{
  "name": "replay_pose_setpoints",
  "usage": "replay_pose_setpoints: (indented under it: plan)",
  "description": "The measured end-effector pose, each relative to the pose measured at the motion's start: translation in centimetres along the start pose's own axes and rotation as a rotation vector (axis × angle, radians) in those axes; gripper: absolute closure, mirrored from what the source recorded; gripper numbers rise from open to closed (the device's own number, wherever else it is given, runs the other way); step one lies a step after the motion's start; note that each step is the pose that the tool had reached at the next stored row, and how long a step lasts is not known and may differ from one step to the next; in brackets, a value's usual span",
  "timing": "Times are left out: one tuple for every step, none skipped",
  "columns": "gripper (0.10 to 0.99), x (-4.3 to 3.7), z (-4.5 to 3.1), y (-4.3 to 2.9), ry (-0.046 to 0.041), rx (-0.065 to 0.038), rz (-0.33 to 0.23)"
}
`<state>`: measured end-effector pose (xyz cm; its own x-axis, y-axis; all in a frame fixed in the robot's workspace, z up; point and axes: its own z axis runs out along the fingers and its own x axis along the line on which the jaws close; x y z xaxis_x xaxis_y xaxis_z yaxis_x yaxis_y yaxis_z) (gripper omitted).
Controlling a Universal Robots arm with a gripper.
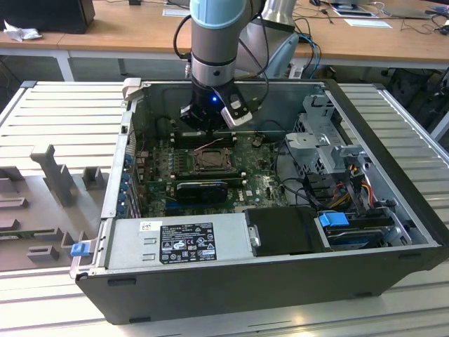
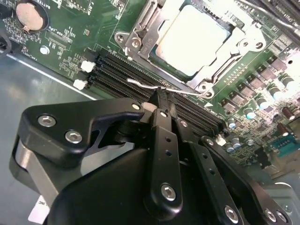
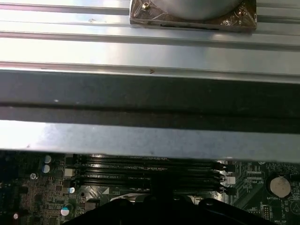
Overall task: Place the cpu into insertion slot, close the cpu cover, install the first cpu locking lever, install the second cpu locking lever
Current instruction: 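Install the first cpu locking lever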
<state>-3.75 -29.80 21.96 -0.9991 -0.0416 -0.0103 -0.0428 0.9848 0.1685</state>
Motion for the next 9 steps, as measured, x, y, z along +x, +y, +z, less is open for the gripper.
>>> replay_pose_setpoints:
  plan:
    - [0.980, 0.00, -0.06, 0.01, -0.0002, 0.000, 0.000]
    - [0.980, -0.02, -0.05, 0.01, -0.0002, 0.000, 0.000]
    - [0.980, -0.32, -0.06, -0.01, 0.0000, 0.000, 0.000]
    - [0.980, -0.80, 0.02, -0.03, -0.0002, 0.000, -0.001]
    - [0.980, -1.25, 0.13, -0.07, 0.0002, 0.000, -0.002]
    - [0.980, -1.49, 0.30, -0.11, 0.0003, 0.000, -0.003]
    - [0.980, -1.57, 0.64, -0.18, -0.0002, 0.000, -0.003]
    - [0.980, -1.69, 0.79, -0.21, -0.0003, 0.000, -0.003]
    - [0.980, -1.84, 0.86, -0.22, -0.0003, 0.000, -0.003]
